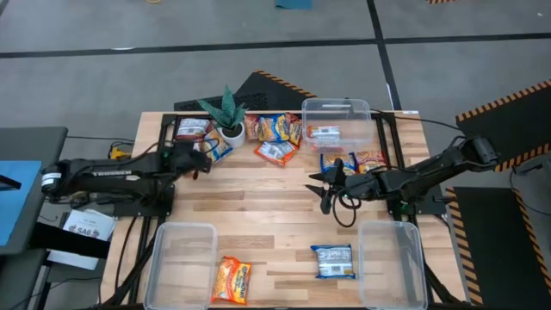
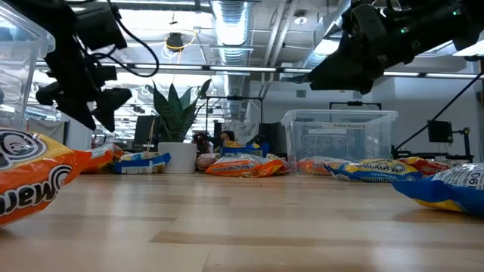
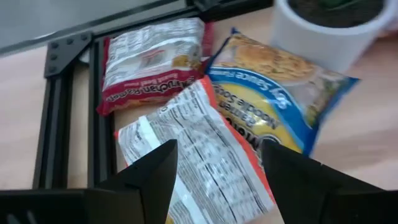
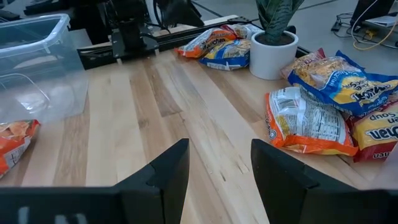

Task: Sort Maruchan noodles
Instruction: Put the orange noodle pack into the top transparent bin

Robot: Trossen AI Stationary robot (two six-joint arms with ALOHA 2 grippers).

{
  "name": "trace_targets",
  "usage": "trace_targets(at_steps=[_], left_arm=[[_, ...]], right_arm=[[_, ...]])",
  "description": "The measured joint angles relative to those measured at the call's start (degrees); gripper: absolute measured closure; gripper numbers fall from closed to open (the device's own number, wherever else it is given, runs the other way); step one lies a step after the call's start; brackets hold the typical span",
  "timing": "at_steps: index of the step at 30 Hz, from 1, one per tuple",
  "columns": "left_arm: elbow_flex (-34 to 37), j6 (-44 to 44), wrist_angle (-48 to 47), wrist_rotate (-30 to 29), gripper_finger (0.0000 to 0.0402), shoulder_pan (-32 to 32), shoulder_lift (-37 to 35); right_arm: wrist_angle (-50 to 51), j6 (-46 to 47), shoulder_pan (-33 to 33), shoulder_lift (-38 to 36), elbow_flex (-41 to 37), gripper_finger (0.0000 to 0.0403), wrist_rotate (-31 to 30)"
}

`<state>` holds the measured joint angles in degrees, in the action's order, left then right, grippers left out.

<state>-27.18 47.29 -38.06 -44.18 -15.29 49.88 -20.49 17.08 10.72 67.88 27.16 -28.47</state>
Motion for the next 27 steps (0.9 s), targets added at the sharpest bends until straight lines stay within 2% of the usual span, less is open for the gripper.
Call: trace_targets(at_steps=[11,21,24,27], left_arm=[[0.00,0.00,10.77,0.85,0.0180,-5.92,10.93],[0.02,4.31,11.63,0.46,0.0184,-7.83,20.15],[0.02,4.42,12.14,0.31,0.0217,-7.83,22.26],[0.02,4.25,12.10,0.19,0.0289,-7.19,22.90]], right_arm=[[-0.02,0.00,0.00,0.02,0.00,0.0210,-0.02],[0.02,0.48,0.00,0.02,0.00,0.0210,-0.02],[0.00,0.48,0.00,0.02,0.00,0.0210,-0.02],[0.01,0.55,0.00,0.02,0.00,0.0210,-0.04]])
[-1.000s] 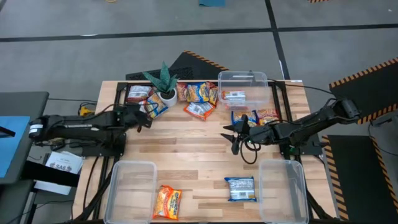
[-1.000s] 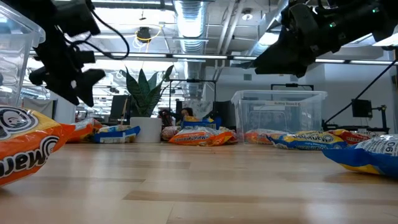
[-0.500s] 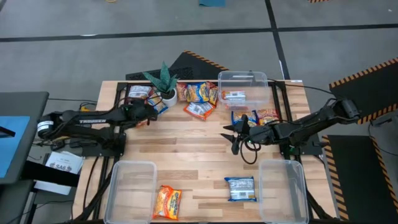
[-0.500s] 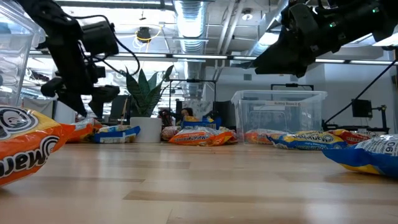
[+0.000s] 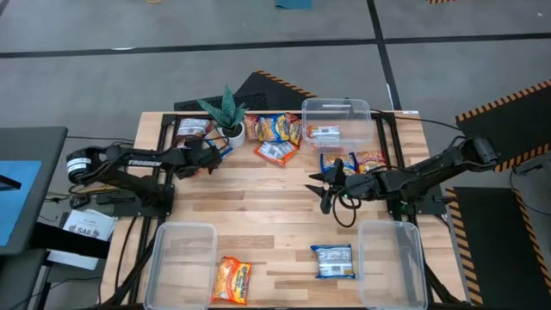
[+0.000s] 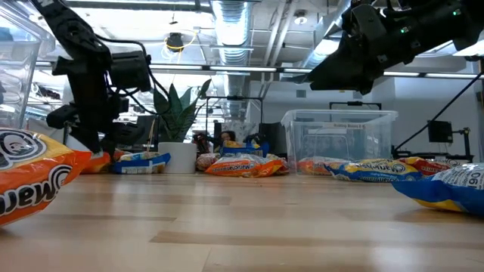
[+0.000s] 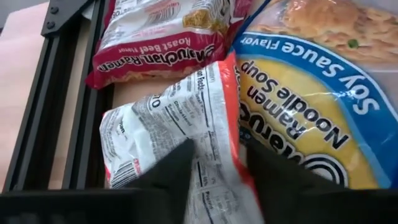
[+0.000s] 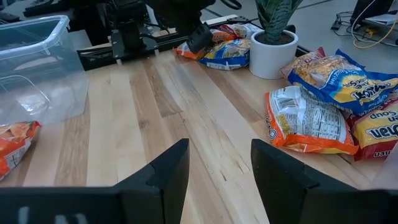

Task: Sort Maruchan noodles
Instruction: Put the orange noodle pack into the top transparent bin

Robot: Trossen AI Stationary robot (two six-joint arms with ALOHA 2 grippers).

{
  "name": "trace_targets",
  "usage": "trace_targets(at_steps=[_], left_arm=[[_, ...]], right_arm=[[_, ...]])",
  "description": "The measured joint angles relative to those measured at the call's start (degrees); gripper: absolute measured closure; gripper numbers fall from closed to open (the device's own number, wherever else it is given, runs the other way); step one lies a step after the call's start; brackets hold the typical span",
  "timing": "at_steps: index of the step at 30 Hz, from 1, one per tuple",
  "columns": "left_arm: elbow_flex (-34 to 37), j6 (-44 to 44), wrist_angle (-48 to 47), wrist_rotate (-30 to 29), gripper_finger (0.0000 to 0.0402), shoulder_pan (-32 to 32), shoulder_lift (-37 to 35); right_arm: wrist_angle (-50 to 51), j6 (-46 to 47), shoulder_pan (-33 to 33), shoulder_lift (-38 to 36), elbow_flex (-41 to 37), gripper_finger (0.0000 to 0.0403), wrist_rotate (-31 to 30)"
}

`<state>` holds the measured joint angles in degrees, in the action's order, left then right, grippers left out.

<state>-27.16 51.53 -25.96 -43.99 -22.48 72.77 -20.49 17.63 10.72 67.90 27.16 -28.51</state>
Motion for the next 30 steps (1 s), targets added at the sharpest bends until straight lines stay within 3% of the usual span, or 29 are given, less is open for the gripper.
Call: trace_targets(at_steps=[2,4,13,20,25,30], left_arm=[[0.02,-0.98,-0.07,-0.32,0.0356,0.82,-0.43],[0.04,-1.62,-0.13,-0.42,0.0387,1.80,-1.89],[-0.76,-7.36,-5.00,1.46,0.0401,7.69,-17.30],[-5.64,-11.56,-9.04,6.49,0.0401,17.17,-29.11],[-10.11,-15.50,-7.53,9.26,0.0401,25.19,-30.23],[-12.92,-21.44,1.84,13.61,0.0401,30.71,-24.97]], right_arm=[[0.01,0.08,0.00,0.00,0.00,0.0210,0.00],[0.02,0.09,0.00,0.00,0.00,0.0210,0.00],[-0.01,0.07,0.00,0.00,0.00,0.0210,0.00],[-0.39,0.37,0.02,0.02,0.00,0.0210,0.05],[-4.12,0.38,0.04,0.02,0.00,0.0210,3.78],[-9.86,-1.94,0.09,0.53,0.06,0.0210,11.43]])
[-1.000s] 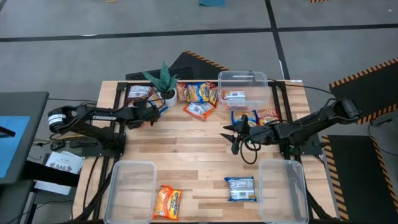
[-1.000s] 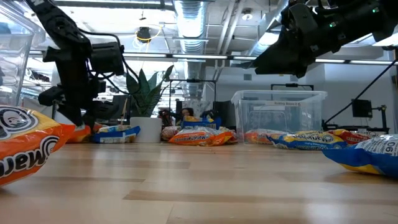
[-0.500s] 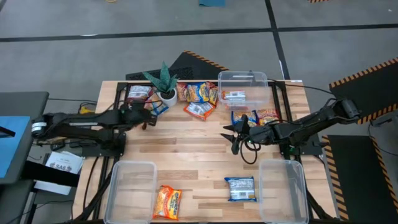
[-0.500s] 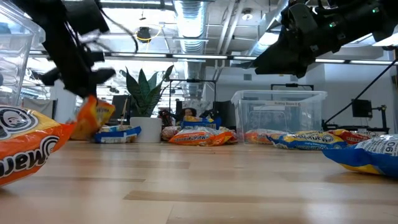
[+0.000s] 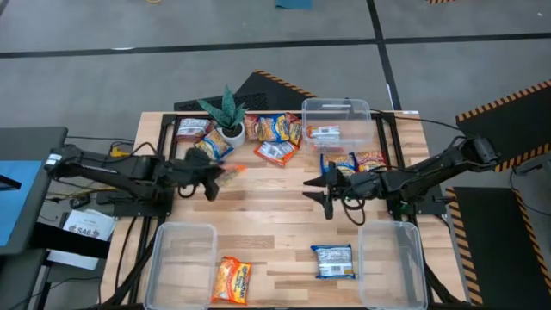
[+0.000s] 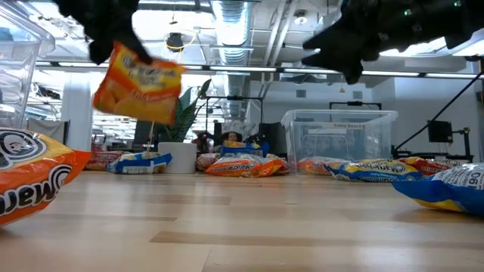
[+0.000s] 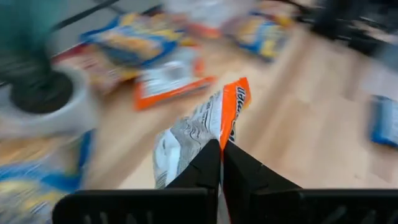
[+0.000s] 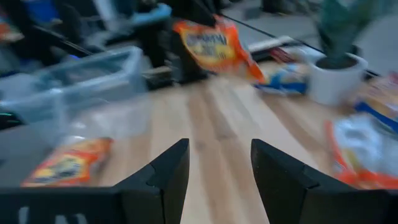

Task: Sort Maruchan noodles
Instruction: Put the orange noodle pack into the top transparent bin

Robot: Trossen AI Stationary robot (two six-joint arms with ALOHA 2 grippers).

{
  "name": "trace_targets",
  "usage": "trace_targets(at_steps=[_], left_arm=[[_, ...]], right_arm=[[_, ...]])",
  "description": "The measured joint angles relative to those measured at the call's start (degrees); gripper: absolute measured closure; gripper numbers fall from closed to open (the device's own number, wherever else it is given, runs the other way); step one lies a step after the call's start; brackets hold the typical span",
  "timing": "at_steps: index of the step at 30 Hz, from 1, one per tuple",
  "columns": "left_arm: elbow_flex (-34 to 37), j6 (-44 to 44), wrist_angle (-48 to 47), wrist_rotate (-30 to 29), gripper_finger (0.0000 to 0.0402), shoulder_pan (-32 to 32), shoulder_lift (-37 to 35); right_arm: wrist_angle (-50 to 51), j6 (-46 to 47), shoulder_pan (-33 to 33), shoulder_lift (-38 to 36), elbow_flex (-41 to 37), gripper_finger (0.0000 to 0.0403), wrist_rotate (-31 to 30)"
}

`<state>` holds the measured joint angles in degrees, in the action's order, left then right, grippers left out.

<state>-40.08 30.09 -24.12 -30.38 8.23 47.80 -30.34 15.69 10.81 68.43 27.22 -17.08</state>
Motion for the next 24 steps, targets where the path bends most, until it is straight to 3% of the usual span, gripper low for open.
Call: trace_targets(at_steps=[6,13,24], left_arm=[[-4.64,-6.99,7.78,2.36,0.0401,1.16,10.24],[-12.68,-13.37,8.63,5.88,0.0401,-0.63,19.25],[-15.76,-15.31,8.26,10.23,0.0401,-0.79,20.01]], right_arm=[[-6.45,-8.49,0.87,5.69,2.86,0.0210,3.38],[-6.40,-18.63,0.22,15.99,11.39,0.0208,3.56],[4.60,-23.25,-3.26,17.70,21.00,0.0139,2.01]])
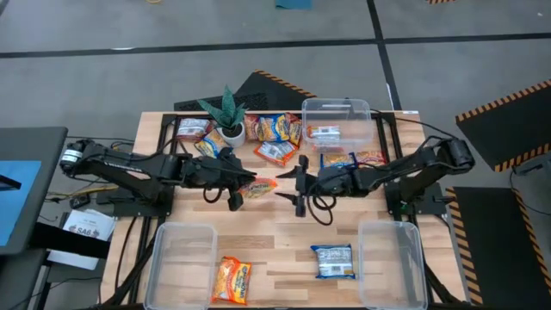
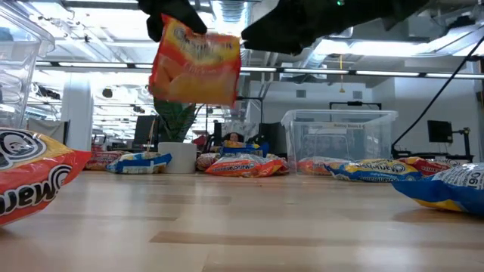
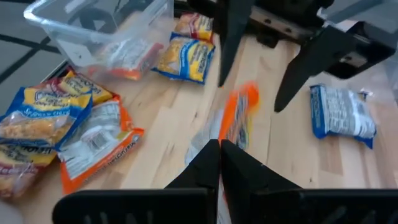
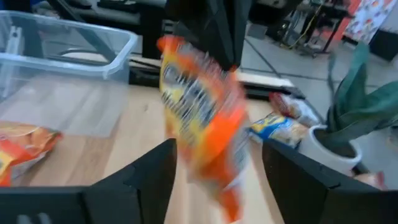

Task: Sort Maruchan noodles
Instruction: Put the orange noodle pack into the top transparent bin

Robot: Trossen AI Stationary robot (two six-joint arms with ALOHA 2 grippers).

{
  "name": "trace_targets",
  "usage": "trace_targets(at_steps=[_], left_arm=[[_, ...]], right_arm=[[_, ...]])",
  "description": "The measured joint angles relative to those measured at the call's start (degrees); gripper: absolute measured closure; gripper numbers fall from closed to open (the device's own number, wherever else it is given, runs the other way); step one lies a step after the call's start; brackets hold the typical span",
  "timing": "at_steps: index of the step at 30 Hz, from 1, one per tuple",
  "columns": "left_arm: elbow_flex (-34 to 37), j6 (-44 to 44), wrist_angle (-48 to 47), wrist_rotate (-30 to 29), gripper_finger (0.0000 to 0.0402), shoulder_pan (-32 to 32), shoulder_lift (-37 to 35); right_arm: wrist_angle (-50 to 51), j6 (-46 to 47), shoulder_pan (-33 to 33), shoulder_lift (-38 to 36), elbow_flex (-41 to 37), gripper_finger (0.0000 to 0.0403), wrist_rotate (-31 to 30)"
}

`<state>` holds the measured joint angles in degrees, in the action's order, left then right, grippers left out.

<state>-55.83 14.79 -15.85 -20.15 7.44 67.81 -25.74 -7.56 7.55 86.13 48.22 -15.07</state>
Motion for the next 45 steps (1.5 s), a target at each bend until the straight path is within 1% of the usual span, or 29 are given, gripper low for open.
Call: trace_targets(at_steps=[3,7,10,11,15,17,21,24,26,28,30,36,38,41,45], left_arm=[[0.00,0.04,0.04,0.05,0.0401,0.00,0.00],[0.00,0.08,0.42,0.04,0.0401,0.00,0.00],[0.00,0.11,0.03,0.01,0.0401,0.00,0.00],[0.00,0.18,-0.32,0.03,0.0401,0.05,0.00],[0.00,0.92,-2.89,-0.73,0.0401,1.09,0.00],[0.00,1.40,-4.11,-1.40,0.0401,1.93,-0.02],[0.02,1.32,-4.59,-4.17,0.0401,5.04,-0.02],[1.37,-0.14,-1.87,-9.29,0.0401,8.40,-0.27],[4.05,-1.40,1.44,-12.42,0.0401,10.56,-1.36],[7.51,-1.92,6.24,-13.29,0.0401,11.90,-3.09],[11.61,-1.81,9.92,-13.43,0.0401,12.78,-5.58],[25.41,-1.91,23.41,-12.58,0.0401,15.53,-17.04],[29.17,-3.04,28.80,-11.63,0.0401,16.26,-20.53],[33.15,-4.91,32.51,-11.83,0.0401,16.62,-25.53],[34.62,-3.48,31.89,-12.07,0.0401,16.61,-30.84]], right_arm=[[-0.12,-1.35,-0.01,0.42,1.16,0.0129,-0.24],[-0.26,-1.07,0.01,1.23,1.64,0.0126,-0.08],[3.22,0.42,0.00,2.36,1.48,0.0126,0.61],[4.07,1.48,0.00,2.63,1.49,0.0126,1.91],[7.35,7.74,0.02,6.03,1.61,0.0126,10.45],[8.58,9.20,0.45,8.75,2.30,0.0126,12.43],[14.32,12.80,1.66,13.30,7.89,0.0126,12.17],[20.99,18.04,2.32,17.46,13.59,0.0126,9.36],[25.43,21.44,2.38,19.40,17.14,0.0126,7.85],[27.76,23.54,2.36,21.44,20.34,0.0126,7.51],[29.98,25.67,2.32,23.47,22.29,0.0126,7.43],[29.74,31.13,1.72,27.93,26.25,0.0126,7.26],[30.27,33.20,1.52,28.78,26.79,0.0126,5.09],[29.49,35.28,1.25,29.59,27.36,0.0126,2.17],[33.45,39.22,1.31,30.09,27.05,0.0126,-1.31]])
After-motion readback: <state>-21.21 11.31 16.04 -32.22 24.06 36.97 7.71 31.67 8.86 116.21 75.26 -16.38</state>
